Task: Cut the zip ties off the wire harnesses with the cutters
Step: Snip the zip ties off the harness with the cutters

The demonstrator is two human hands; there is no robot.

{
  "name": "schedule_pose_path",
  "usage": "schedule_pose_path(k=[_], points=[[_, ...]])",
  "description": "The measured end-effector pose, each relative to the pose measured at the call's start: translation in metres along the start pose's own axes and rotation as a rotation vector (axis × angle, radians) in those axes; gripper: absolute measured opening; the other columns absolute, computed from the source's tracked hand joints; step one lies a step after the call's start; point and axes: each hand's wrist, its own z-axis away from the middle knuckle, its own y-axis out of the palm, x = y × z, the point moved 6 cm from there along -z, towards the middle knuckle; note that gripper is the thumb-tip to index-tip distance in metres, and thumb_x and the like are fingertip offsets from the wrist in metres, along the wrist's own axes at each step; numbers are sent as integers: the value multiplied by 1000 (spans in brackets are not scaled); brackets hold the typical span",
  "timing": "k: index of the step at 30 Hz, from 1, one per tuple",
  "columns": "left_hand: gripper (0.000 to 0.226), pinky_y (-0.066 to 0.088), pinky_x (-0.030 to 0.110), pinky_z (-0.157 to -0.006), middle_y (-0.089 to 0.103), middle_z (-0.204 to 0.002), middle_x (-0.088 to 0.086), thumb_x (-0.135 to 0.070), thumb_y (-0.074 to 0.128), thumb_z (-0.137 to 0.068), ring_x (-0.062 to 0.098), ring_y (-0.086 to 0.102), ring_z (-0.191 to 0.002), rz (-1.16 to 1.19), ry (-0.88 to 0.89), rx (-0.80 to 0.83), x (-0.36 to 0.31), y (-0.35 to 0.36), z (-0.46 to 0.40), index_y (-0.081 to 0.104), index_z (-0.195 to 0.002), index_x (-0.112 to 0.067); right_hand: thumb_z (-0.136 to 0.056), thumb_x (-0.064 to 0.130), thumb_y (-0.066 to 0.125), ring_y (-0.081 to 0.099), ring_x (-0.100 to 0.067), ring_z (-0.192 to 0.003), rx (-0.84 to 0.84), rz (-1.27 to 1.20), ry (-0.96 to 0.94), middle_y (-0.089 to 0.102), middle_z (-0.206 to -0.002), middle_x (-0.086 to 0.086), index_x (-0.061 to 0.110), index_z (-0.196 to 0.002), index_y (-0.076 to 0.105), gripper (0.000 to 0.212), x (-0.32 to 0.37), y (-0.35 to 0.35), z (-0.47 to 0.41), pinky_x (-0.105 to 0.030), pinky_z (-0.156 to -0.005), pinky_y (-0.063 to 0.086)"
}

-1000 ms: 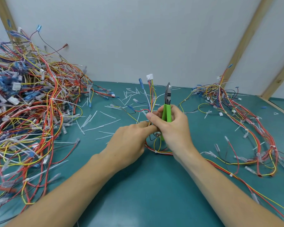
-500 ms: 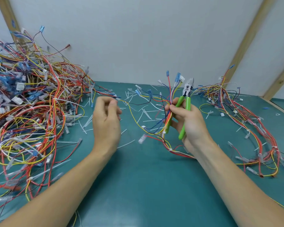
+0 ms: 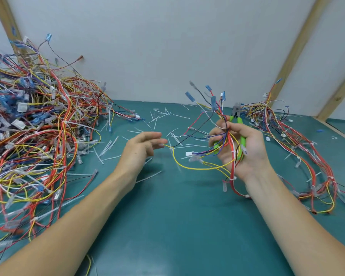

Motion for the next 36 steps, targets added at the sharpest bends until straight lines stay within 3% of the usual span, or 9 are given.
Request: schedule_pose_path(k=[3, 6, 11, 16, 21, 24, 29, 32, 36], points=[[45, 42, 12, -77, 69, -92, -7, 9, 53, -83, 11, 59, -94, -475, 209, 58, -3, 11, 7, 71, -102, -27, -87, 4, 43, 46, -12, -63, -28, -43, -11, 50, -75, 0, 13, -90, 50, 12, 4, -7, -2, -20, -62, 45], [11, 38, 29, -88, 65, -89, -12, -22, 67, -92, 12, 53, -98, -671, 293, 51, -3, 14, 12, 75, -91, -30, -90, 2, 42, 47, -14, -62, -91, -47, -55, 52, -73, -1, 14, -89, 50, 14, 9, -15, -6, -22, -57, 47], [15, 47, 29, -72, 71, -73, -9, -24, 65, -96, 13, 65, -75, -377, 302, 14, -13, 5, 9, 71, -83, -22, -97, 0, 43, 57, -16, -64, -375, -24, -190, 60, -71, -4, 13, -86, 54, 20, 23, -40, -7, -24, -59, 52], [17, 35, 18, -48, 48, -54, -3, -21, 64, -99, 11, 42, -51, -181, 325, 56, -16, 7, 9, 74, -85, -18, -99, 1, 51, 60, -12, -48, -628, 315, -221, 67, -62, 1, 17, -82, 55, 24, 28, -60, -3, -29, -57, 47], [25, 30, 14, -47, 46, -58, -6, -21, 54, -104, 10, 36, -50, -130, 215, 48, -8, 6, 4, 72, -85, -17, -98, 15, 61, 54, -13, -63, -675, 675, -226, 56, -80, 0, 20, -93, 56, 9, 26, -60, -5, -28, -52, 49], [26, 31, 14, -47, 48, -55, -15, -21, 53, -104, 6, 36, -48, -171, 213, -74, -6, -3, 0, 71, -86, -17, -98, 20, 60, 49, -13, -65, -727, 781, -378, 51, -84, 1, 25, -92, 49, 14, 29, -50, 0, -32, -57, 45], [17, 24, 13, -43, 34, -49, -12, -28, 63, -98, 9, 28, -47, -264, 310, -212, -10, -13, 1, 68, -84, -22, -99, 34, 52, 50, -11, -55, -497, 675, -714, 54, -63, 13, 19, -92, 49, 17, 39, -6, 19, -29, -52, 45], [13, 22, 15, -44, 26, -58, -1, -30, 69, -95, 12, 23, -52, -291, 341, -210, -11, -14, 0, 70, -83, -24, -93, 33, 41, 52, -16, -63, -265, 629, -688, 58, -75, 3, 6, -102, 54, 30, 23, 16, 23, -30, -57, 48], [13, 27, 18, -48, 38, -57, -4, -31, 71, -93, 10, 32, -54, -204, 330, -195, -9, -13, -2, 71, -82, -25, -94, 32, 43, 59, -17, -78, -92, 1011, -586, 64, -85, 5, 17, -105, 63, 28, -4, 29, 24, -37, -73, 49]])
